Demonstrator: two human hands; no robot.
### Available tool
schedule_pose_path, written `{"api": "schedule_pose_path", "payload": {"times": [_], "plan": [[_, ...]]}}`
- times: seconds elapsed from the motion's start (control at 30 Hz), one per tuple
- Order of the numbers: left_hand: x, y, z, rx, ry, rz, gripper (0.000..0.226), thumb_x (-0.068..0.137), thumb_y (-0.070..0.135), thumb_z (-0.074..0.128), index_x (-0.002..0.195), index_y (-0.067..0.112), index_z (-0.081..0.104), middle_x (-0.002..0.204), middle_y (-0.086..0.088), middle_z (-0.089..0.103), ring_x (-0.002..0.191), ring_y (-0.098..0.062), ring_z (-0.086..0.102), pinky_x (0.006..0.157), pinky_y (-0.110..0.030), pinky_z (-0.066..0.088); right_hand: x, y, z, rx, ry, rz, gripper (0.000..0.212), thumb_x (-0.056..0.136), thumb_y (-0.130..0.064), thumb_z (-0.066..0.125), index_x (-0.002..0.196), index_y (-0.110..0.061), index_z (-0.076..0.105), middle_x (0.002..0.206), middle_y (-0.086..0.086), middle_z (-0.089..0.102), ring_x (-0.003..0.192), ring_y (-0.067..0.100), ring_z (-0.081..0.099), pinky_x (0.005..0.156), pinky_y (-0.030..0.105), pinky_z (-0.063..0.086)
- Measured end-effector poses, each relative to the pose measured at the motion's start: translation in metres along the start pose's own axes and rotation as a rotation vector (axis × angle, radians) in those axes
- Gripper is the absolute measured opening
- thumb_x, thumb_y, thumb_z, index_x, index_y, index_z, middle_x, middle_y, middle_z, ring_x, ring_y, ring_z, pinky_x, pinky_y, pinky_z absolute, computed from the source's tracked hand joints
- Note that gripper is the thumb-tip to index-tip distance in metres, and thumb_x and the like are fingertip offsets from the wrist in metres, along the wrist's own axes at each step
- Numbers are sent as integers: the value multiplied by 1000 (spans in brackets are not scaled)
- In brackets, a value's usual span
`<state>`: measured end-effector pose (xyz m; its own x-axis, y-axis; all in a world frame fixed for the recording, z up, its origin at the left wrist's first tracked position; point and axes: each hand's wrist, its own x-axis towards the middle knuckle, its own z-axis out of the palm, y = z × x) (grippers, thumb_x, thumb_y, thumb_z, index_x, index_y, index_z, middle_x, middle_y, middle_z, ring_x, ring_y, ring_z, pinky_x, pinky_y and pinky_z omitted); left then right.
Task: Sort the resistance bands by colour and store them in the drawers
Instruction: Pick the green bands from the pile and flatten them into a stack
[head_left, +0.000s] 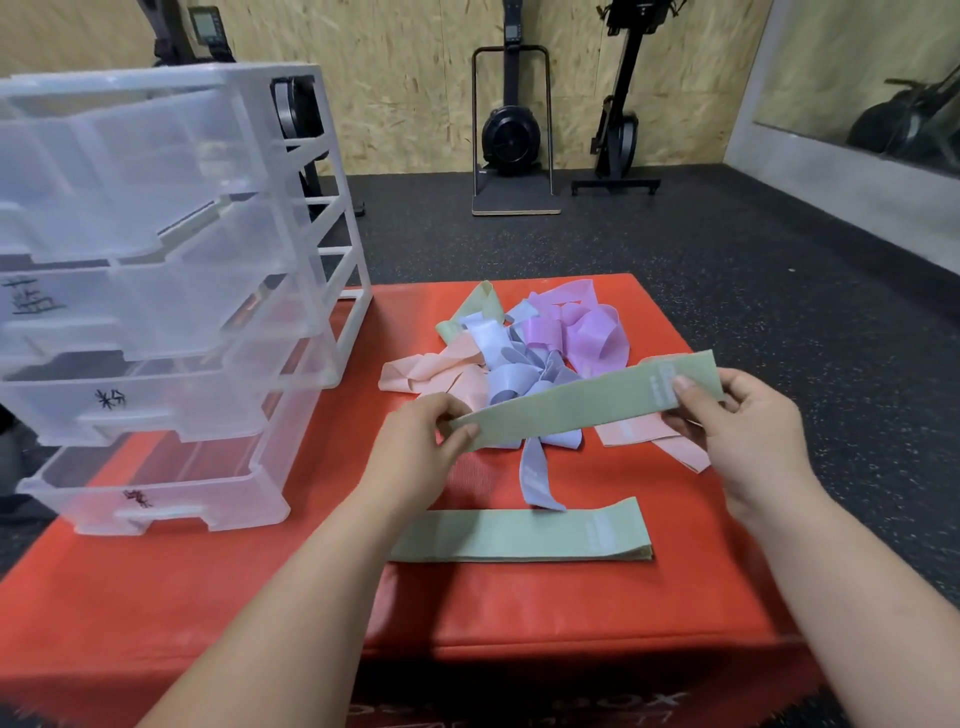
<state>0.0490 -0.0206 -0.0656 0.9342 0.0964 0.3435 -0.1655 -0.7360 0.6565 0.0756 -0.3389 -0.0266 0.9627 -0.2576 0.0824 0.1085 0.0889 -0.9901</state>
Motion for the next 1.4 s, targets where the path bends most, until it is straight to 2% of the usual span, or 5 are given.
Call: {"api": "schedule_pose_path", "payload": {"times": [0.23, 0.43, 1.0, 1.17, 1.4], "plan": [[-6, -10, -29, -261, 52, -172, 16, 91, 18, 80, 101, 31, 77, 83, 3, 75, 74, -19, 70, 78, -47, 61, -2, 7, -9, -195, -73, 107, 12, 95, -10, 74, 106, -7, 76, 86, 10, 73, 70, 18, 62, 52, 21, 54], [-23, -13, -52, -282, 105, -209, 20, 90, 21, 83, 103, 35, 75, 85, -3, 75, 82, -30, 72, 80, -50, 61, -11, 4, -8, -235, -139, 142, 14, 94, -10, 74, 107, -8, 76, 94, 10, 74, 81, 21, 66, 62, 30, 52], [-77, -18, -83, 129, -72, -184, 28, 80, 11, 79, 93, 34, 70, 82, 11, 70, 72, -2, 64, 66, -15, 46, -56, 8, -13, -875, -435, -72, 24, 80, -12, 81, 95, -29, 73, 65, -5, 72, 49, 1, 53, 59, 29, 39], [-80, -23, -75, 253, -82, -125, 26, 82, 11, 74, 102, 28, 72, 84, 14, 66, 79, -14, 64, 75, -33, 55, -59, 15, -8, -1027, -408, -134, 25, 77, -18, 81, 92, -35, 69, 65, -23, 68, 68, -6, 62, 61, 27, 39], [-77, -30, -59, 535, -167, -30, 30, 93, 22, 68, 122, 25, 68, 108, 4, 60, 105, -23, 56, 87, -40, 52, -55, 35, -5, -1257, -399, -264, 22, 74, -27, 76, 91, -40, 69, 75, -12, 61, 82, 14, 59, 67, 33, 50]]}}
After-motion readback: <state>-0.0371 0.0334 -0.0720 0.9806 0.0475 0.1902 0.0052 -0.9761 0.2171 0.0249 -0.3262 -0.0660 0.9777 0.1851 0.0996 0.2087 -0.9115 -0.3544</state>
